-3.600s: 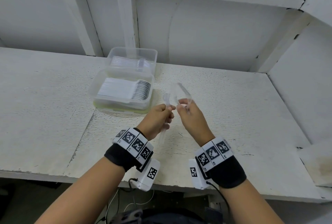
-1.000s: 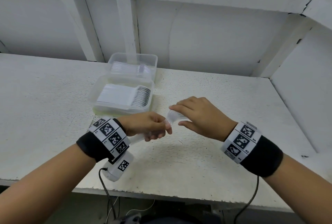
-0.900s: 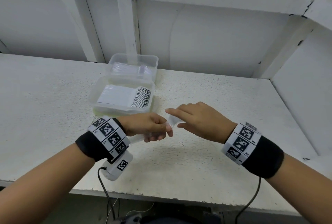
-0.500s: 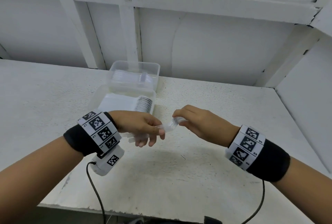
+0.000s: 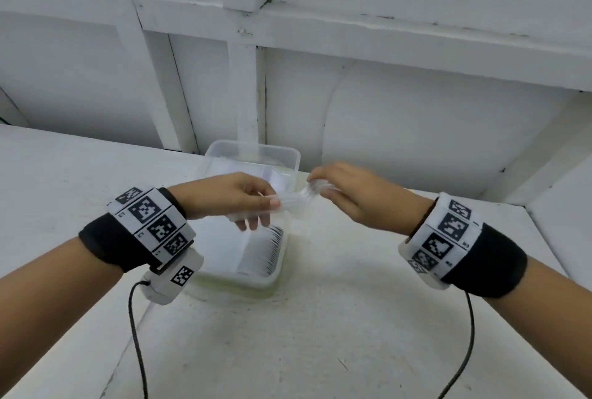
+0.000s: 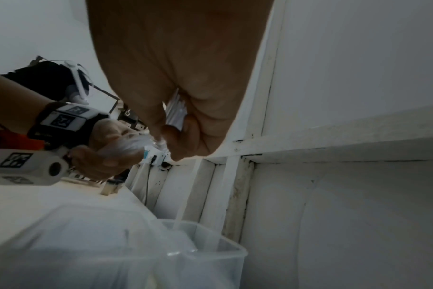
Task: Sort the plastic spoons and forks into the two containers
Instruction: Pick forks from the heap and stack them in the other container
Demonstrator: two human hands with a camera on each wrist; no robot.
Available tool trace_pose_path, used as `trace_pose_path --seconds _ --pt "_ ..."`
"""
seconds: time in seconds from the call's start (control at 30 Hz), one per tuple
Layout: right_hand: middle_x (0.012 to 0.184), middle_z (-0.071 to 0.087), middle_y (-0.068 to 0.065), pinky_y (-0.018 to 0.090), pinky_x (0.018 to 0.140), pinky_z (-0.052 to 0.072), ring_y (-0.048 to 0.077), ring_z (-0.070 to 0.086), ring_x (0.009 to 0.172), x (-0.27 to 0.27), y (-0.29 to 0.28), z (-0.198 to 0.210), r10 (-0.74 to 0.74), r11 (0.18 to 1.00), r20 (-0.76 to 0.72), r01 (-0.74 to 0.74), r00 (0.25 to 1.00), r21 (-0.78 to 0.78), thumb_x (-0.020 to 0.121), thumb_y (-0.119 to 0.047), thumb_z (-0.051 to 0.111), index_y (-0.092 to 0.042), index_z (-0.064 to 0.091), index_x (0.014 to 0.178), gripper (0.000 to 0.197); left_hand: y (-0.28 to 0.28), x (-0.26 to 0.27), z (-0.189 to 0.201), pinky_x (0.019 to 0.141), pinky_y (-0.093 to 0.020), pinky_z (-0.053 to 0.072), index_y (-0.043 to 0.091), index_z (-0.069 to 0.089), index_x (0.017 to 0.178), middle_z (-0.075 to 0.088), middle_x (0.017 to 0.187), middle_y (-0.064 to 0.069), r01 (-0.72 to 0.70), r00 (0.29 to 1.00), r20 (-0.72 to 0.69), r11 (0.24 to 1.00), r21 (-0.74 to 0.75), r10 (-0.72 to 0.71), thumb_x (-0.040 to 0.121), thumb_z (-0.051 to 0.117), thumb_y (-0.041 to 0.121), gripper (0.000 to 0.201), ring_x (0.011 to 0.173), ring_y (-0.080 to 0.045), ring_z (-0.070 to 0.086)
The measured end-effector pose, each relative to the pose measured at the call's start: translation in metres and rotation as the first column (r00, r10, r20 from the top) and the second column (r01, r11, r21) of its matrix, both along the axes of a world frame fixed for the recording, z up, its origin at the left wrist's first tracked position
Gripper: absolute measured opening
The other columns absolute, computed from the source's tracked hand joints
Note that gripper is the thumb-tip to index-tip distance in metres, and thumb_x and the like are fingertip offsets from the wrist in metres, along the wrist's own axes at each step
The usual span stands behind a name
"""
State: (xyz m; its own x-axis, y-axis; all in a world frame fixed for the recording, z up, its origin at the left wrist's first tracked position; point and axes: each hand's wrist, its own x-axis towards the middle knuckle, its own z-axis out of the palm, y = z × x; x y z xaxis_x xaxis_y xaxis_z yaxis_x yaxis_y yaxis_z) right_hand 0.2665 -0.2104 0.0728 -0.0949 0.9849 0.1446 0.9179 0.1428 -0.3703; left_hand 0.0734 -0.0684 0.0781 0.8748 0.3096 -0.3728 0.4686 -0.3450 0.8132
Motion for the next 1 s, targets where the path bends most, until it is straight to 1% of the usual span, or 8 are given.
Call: trace_pose_path --seconds 0.1,0.2,0.27,0.33,0.43,0.57,0.77,1.0 --pt "0.12 0.057 0.01 0.013 0.083 0.028 0.023 0.052 0.109 0.022 0.038 0.006 -0.058 0.998 -0.029 0.058 0.998 -0.006 0.093 -0.026 0.036 -0.004 0.051 0.125 0.041 0.032 0.013 0.004 0.063 -0.014 0.047 0.019 0.057 0.107 0.063 0.096 0.003 -0.226 0.973 0.096 0.947 0.228 0.209 0.092 0.053 0.036 0.023 0.073 -0.005 0.058" --pt "0.125 0.057 0.008 0.012 0.079 0.027 0.021 0.052 0.112 0.04 0.073 -0.001 -0.194 0.981 -0.079 0.192 0.978 -0.032 0.099 -0.018 0.041 -0.006 0.049 0.128 0.033 0.066 0.023 0.003 0.069 -0.025 0.039 0.018 0.049 0.119 0.055 0.105 0.002 -0.353 0.935 0.145 0.8 0.486 0.324 0.096 0.047 0.03 0.026 0.089 -0.014 0.053" --pt "0.124 0.057 0.01 0.015 0.079 0.03 0.023 0.053 0.111 0.046 0.095 -0.011 -0.273 0.961 -0.101 0.267 0.957 -0.066 0.098 -0.014 0.041 -0.006 0.049 0.128 0.031 0.087 0.03 -0.002 0.075 -0.026 0.035 0.011 0.053 0.116 0.056 0.109 -0.005 -0.33 0.937 0.114 0.724 0.606 0.331 0.096 0.042 0.019 0.024 0.092 -0.019 0.049" --pt "0.122 0.058 0.013 0.021 0.082 0.035 0.025 0.054 0.109 0.046 0.114 -0.021 -0.307 0.949 -0.093 0.297 0.947 -0.107 0.098 -0.014 0.04 -0.005 0.049 0.127 0.031 0.103 0.036 -0.011 0.08 -0.028 0.039 0.008 0.059 0.111 0.06 0.114 -0.009 -0.166 0.967 -0.029 0.715 0.679 0.252 0.095 0.038 0.014 0.026 0.094 -0.022 0.051" --pt "0.119 0.059 0.017 0.029 0.087 0.039 0.028 0.055 0.107 0.042 0.139 -0.037 -0.308 0.943 -0.051 0.298 0.95 -0.148 0.099 -0.015 0.039 -0.004 0.05 0.125 0.03 0.113 0.043 -0.028 0.094 -0.029 0.037 0.01 0.057 0.122 0.053 0.129 -0.009 0.11 0.953 -0.277 0.72 0.685 0.119 0.097 0.036 0.014 0.033 0.114 -0.024 0.05" --pt "0.117 0.057 0.018 0.037 0.088 0.044 0.031 0.054 0.103 0.034 0.163 -0.048 -0.298 0.936 0.023 0.296 0.954 -0.19 0.099 -0.016 0.035 -0.004 0.049 0.123 0.03 0.115 0.049 -0.044 0.108 -0.03 0.028 0.01 0.039 0.141 0.033 0.148 -0.007 0.274 0.898 -0.436 0.705 0.654 0.055 0.099 0.033 0.016 0.043 0.135 -0.022 0.034" --pt "0.111 0.055 0.019 0.041 0.083 0.047 0.035 0.056 0.097 0.022 0.187 -0.057 -0.264 0.933 0.121 0.285 0.957 -0.218 0.098 -0.012 0.034 0.0 0.048 0.117 0.026 0.121 0.054 -0.055 0.107 -0.031 0.032 0.009 0.041 0.139 0.033 0.146 -0.006 0.325 0.863 -0.501 0.696 0.64 0.058 0.098 0.03 0.015 0.042 0.131 -0.023 0.038" --pt "0.113 0.056 0.016 0.032 0.073 0.042 0.031 0.057 0.094 0.012 0.195 -0.075 -0.246 0.935 0.159 0.277 0.956 -0.22 0.096 -0.006 0.036 -0.004 0.047 0.119 0.026 0.123 0.057 -0.059 0.107 -0.033 0.034 0.011 0.034 0.144 0.03 0.146 -0.005 0.334 0.853 -0.519 0.709 0.621 0.053 0.097 0.03 0.013 0.046 0.128 -0.024 0.04"
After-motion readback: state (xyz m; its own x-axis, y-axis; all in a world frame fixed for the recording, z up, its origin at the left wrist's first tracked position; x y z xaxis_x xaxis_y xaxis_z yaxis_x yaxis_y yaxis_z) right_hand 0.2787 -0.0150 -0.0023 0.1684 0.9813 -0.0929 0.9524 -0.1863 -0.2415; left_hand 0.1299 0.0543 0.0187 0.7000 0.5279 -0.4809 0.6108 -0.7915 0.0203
